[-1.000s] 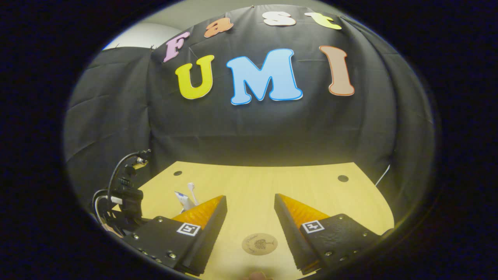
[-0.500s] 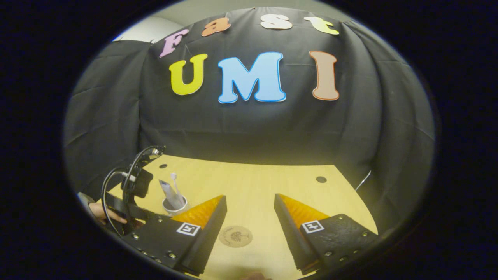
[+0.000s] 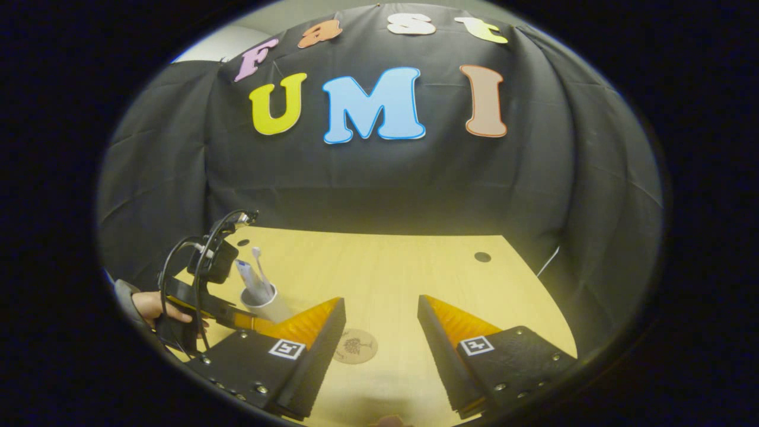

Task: Put the toothbrush and toothpaste on the desktop into the cup, then pick up the cup and place it on the coaster on the desktop.

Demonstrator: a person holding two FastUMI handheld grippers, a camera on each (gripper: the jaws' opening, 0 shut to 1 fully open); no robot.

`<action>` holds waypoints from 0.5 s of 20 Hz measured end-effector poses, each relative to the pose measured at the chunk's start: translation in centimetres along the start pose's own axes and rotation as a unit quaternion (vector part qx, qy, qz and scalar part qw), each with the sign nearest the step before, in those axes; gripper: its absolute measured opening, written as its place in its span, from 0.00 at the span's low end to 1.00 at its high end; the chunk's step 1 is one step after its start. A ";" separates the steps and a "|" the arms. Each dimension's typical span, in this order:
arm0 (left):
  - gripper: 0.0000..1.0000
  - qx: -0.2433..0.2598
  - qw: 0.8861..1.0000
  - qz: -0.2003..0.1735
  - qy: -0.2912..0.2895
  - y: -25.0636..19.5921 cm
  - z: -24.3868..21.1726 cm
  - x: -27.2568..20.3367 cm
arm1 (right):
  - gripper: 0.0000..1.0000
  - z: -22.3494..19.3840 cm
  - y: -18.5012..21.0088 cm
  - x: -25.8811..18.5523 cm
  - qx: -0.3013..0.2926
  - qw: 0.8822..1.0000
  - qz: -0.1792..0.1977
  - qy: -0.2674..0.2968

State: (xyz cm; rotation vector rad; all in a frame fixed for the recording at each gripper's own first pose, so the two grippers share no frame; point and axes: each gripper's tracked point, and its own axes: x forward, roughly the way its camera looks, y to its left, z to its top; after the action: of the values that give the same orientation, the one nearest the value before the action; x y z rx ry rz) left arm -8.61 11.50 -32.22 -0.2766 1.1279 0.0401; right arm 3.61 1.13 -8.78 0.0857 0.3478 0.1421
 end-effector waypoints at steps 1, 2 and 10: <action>0.51 0.003 1.000 0.006 0.002 0.2 -0.1 0.0 | 0.80 -0.1 -0.2 -0.1 0.000 1.000 -0.002 0.001; 0.55 0.002 1.000 0.006 0.006 0.3 -0.4 0.0 | 0.80 -0.1 -0.4 0.0 0.001 1.000 -0.004 0.002; 0.34 0.029 0.999 0.039 0.009 0.7 -0.2 0.0 | 0.80 -0.7 -0.6 0.2 0.007 1.000 -0.007 0.012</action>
State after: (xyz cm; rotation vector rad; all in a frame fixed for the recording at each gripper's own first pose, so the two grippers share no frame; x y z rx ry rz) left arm -8.89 12.16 -32.44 -0.1811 1.1548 0.0736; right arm 3.62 0.60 -9.57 0.0962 0.3735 0.1272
